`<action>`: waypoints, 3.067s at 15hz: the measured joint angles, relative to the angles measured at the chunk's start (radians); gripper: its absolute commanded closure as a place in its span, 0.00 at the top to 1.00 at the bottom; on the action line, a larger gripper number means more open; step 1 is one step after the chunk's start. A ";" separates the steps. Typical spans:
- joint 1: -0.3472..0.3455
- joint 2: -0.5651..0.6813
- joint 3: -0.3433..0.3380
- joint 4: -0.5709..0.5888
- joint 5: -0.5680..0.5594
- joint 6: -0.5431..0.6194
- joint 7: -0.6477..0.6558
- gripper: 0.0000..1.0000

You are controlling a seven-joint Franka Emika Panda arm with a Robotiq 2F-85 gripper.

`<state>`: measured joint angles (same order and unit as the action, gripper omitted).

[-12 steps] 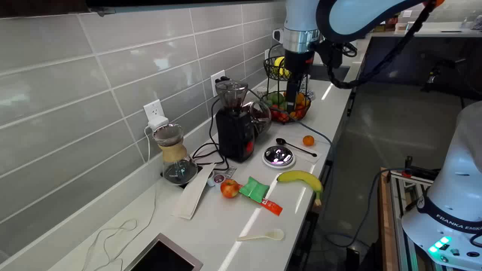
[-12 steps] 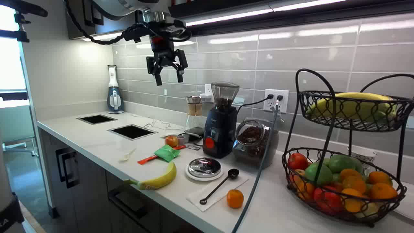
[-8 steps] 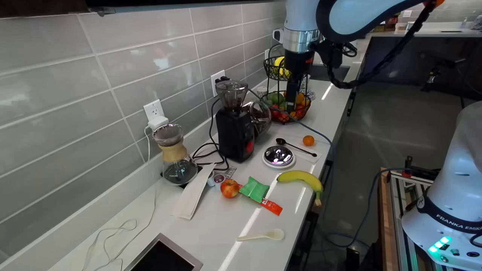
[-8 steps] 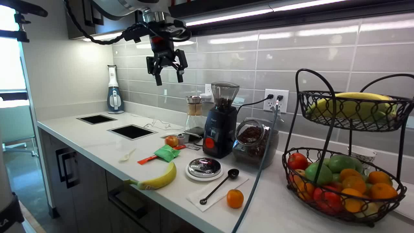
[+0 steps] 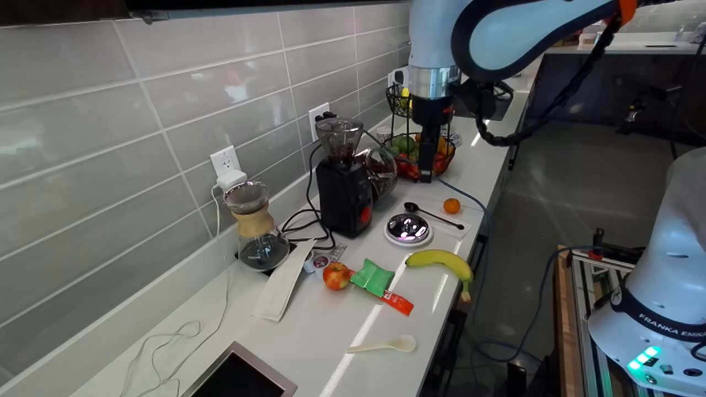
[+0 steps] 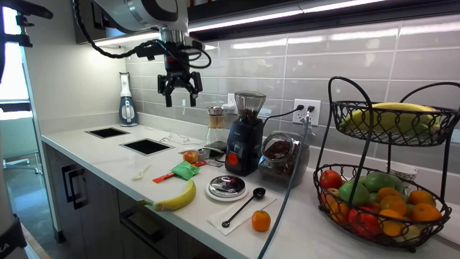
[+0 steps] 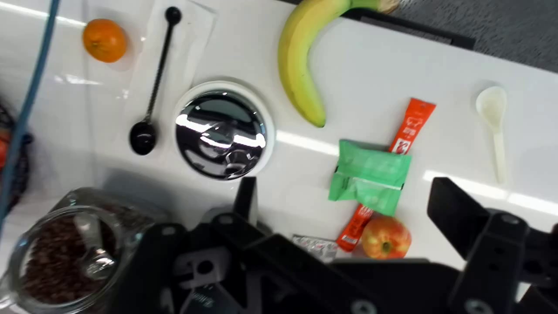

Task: Put the apple in the fruit rack at the bottom

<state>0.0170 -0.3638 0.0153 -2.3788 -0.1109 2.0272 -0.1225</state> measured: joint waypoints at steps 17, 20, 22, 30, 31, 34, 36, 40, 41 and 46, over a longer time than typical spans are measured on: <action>0.080 0.323 0.034 -0.087 0.132 0.474 -0.188 1.00; 0.080 0.369 0.035 -0.097 0.171 0.628 -0.161 1.00; 0.080 0.422 0.042 -0.102 0.224 0.751 -0.158 1.00; 0.051 0.626 0.155 -0.047 0.438 1.000 -0.230 1.00; 0.045 0.644 0.163 -0.035 0.440 1.012 -0.232 1.00; 0.038 0.685 0.164 -0.008 0.438 1.037 -0.237 1.00; 0.035 0.703 0.161 0.005 0.437 1.047 -0.241 1.00; 0.011 0.745 0.180 0.039 0.438 1.054 -0.257 1.00; 0.003 0.758 0.187 0.050 0.438 1.054 -0.260 1.00; -0.080 0.806 0.258 0.084 0.348 1.078 -0.231 0.49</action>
<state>-0.0629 0.4422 0.2729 -2.2948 0.2375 3.1049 -0.3534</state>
